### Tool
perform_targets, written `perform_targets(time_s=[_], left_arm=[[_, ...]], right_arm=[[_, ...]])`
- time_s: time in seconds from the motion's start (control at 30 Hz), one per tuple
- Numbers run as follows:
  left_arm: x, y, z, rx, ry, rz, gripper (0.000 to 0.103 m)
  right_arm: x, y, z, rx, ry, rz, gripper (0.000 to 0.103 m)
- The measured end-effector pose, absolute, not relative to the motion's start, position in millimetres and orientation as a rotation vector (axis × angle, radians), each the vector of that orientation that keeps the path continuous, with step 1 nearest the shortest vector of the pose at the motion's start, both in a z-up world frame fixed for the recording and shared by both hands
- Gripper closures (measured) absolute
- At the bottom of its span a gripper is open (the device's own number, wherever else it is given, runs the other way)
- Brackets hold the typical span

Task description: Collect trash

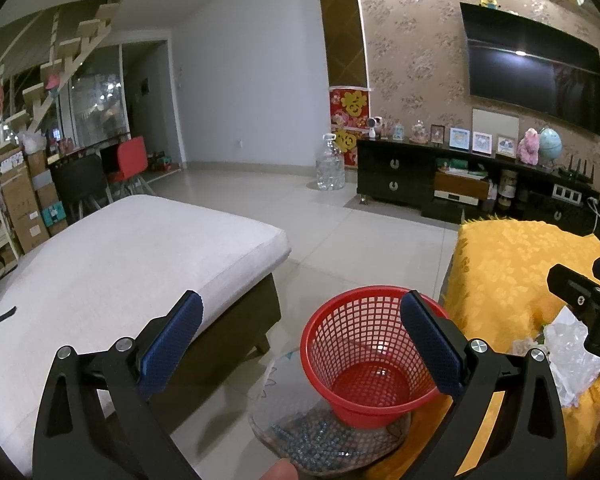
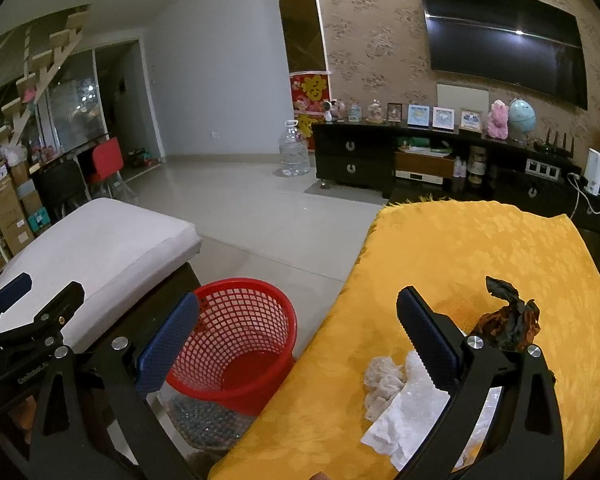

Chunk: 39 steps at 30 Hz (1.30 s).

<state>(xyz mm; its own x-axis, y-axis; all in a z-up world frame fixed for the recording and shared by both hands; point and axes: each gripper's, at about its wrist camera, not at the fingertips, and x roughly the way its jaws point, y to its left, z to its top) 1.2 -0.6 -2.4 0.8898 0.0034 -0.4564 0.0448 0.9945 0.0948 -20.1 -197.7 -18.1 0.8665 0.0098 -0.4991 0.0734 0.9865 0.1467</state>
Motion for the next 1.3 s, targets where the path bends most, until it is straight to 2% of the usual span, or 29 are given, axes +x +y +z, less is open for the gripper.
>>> perform_targets(time_s=[1.3], left_arm=[[6.2, 2.5, -17.5, 0.102, 0.491, -0.018, 0.008]], right_arm=[[-19.0, -203.4, -28.6, 0.18, 0.547, -0.036, 0.006]])
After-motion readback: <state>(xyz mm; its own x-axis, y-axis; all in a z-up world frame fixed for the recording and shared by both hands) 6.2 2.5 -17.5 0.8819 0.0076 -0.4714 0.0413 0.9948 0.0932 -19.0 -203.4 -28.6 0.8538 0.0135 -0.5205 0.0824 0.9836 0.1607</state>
